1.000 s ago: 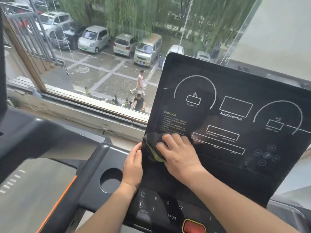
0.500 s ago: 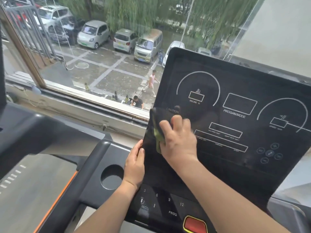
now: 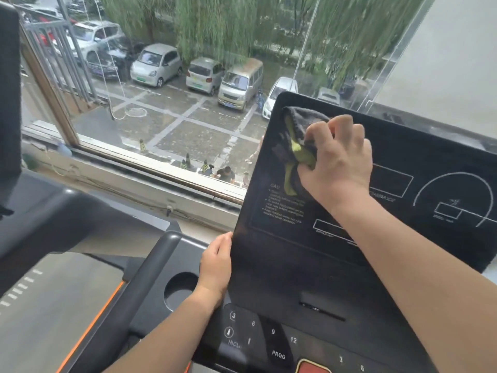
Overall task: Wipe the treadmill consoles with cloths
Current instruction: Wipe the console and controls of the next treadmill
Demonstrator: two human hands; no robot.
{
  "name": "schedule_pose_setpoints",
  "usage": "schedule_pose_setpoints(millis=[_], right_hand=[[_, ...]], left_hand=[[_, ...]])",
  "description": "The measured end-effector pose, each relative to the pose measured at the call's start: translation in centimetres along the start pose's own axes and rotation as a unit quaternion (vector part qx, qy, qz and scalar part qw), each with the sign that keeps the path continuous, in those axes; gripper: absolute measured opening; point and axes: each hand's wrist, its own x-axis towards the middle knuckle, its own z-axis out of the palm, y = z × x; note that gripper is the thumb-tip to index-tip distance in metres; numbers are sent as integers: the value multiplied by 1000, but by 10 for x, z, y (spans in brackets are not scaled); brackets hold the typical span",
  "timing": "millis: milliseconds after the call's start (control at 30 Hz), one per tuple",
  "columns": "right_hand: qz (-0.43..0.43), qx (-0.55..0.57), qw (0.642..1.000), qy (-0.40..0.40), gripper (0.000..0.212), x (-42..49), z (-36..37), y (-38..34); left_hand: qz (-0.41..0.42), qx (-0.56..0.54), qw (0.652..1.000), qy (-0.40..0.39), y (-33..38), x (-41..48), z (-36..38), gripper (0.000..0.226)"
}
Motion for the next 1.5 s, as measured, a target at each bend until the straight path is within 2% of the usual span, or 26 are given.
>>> schedule_pose_setpoints(millis=[100,167,233,300,400,533,600,667,733,800,900,967,1033,1167,1233,1300,1333,1400,1500], right_hand=[[17,38,999,7,36,-27,16,-17],[-81,40,996,-7,35,-59,32,-25],[-221,14,974,-54,49,-82,41,-23],[-283,-3,955,-92,59,-79,35,-10],[-228,-15,971,-68,52,-39,8,20],[-53,-5,999,-1,54,15,-34,68],[40,21,999,10,57,12,-37,75],[76,21,997,4,59,-14,-26,67],[28,32,999,-3,56,-57,-6,55],[-57,27,997,-43,61,-106,12,50],[-201,-2,970,-140,67,-155,18,63],[-245,-16,959,-145,59,-152,11,84],[-217,-32,969,-110,55,-128,-2,108],[-26,-19,999,0,54,-65,-39,153],[72,9,997,13,58,-55,-45,158],[143,46,988,28,61,-66,-38,148],[147,56,987,31,61,-79,-31,139],[80,47,996,14,57,-113,-12,122],[-121,19,990,-64,57,-162,7,119]], left_hand=[[15,28,999,13,24,11,-2,26],[33,38,998,25,41,17,0,30],[53,44,997,34,58,20,4,30],[83,49,994,41,70,21,8,27],[136,67,987,44,89,17,14,30],[220,107,968,53,119,6,25,33],[261,130,955,49,129,-1,32,36],[293,145,944,38,134,-6,38,37],[325,167,930,32,137,-8,44,38],[349,202,915,29,142,-7,48,41],[389,260,883,23,154,-5,54,45],[433,292,853,10,165,-3,61,47],[479,317,819,-1,176,-2,71,48],[529,342,776,-29,191,-8,93,49],[551,360,751,-47,197,-10,102,51],[573,400,712,-58,211,-9,112,54],[583,423,692,-53,223,-7,118,55],[577,456,676,-43,246,-5,133,57],[534,506,676,-40,259,0,151,60]])
